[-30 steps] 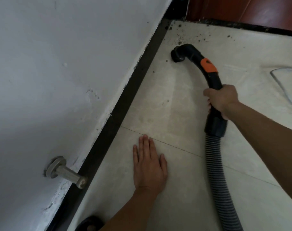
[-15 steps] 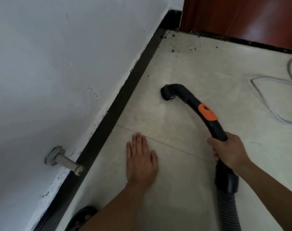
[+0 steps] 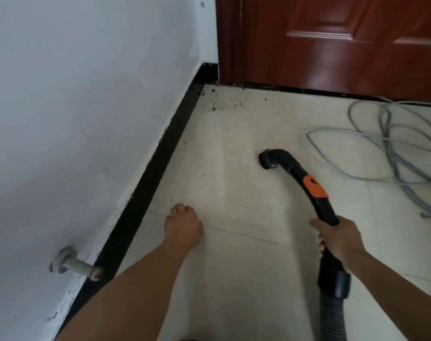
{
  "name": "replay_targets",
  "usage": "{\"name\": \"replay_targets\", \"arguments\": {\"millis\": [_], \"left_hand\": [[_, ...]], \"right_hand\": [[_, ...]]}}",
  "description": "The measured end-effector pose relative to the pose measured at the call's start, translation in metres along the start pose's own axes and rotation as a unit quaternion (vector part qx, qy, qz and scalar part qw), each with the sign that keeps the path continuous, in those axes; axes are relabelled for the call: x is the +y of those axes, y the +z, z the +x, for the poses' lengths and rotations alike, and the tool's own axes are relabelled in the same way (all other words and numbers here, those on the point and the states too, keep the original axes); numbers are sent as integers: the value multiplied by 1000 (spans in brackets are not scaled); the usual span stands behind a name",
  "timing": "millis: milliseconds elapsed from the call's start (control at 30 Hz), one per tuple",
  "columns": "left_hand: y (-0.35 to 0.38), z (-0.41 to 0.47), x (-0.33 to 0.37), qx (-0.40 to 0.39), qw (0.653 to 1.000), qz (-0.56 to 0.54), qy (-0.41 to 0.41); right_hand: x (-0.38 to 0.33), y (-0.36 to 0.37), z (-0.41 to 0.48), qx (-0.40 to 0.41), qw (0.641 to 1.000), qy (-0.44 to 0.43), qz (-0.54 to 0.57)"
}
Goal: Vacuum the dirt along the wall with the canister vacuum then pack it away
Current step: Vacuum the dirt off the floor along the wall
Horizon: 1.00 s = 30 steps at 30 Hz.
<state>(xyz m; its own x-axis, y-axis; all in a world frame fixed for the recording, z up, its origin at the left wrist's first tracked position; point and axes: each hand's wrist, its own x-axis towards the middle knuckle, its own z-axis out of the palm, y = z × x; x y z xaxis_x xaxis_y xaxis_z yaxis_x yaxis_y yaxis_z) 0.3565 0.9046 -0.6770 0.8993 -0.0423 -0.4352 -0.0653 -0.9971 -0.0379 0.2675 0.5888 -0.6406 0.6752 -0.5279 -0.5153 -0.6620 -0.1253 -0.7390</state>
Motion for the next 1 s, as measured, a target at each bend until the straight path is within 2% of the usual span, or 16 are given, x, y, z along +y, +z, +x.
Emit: {"name": "replay_targets", "arguments": {"millis": [100, 233, 333, 433, 533, 667, 1000], "left_hand": [[-28, 39, 24, -34, 998, -39, 42], [-51, 96, 54, -38, 994, -70, 72], [-60, 141, 66, -43, 993, -101, 44], [-69, 178, 71, -47, 996, -62, 50], [-60, 198, 70, 12, 996, -36, 84], [-34, 201, 58, 161, 978, -47, 123], [-38, 203, 59, 147, 979, -63, 126]], "right_hand": [[-26, -1, 27, 0, 998, -2, 56], [-58, 21, 62, -29, 994, -6, 107], [-73, 42, 91, 17, 994, -10, 111], [-91, 62, 121, 68, 989, -4, 128], [-117, 80, 152, 89, 983, 8, 161], [-148, 106, 183, 83, 978, 15, 191], [-187, 154, 203, 64, 986, 12, 151]]}}
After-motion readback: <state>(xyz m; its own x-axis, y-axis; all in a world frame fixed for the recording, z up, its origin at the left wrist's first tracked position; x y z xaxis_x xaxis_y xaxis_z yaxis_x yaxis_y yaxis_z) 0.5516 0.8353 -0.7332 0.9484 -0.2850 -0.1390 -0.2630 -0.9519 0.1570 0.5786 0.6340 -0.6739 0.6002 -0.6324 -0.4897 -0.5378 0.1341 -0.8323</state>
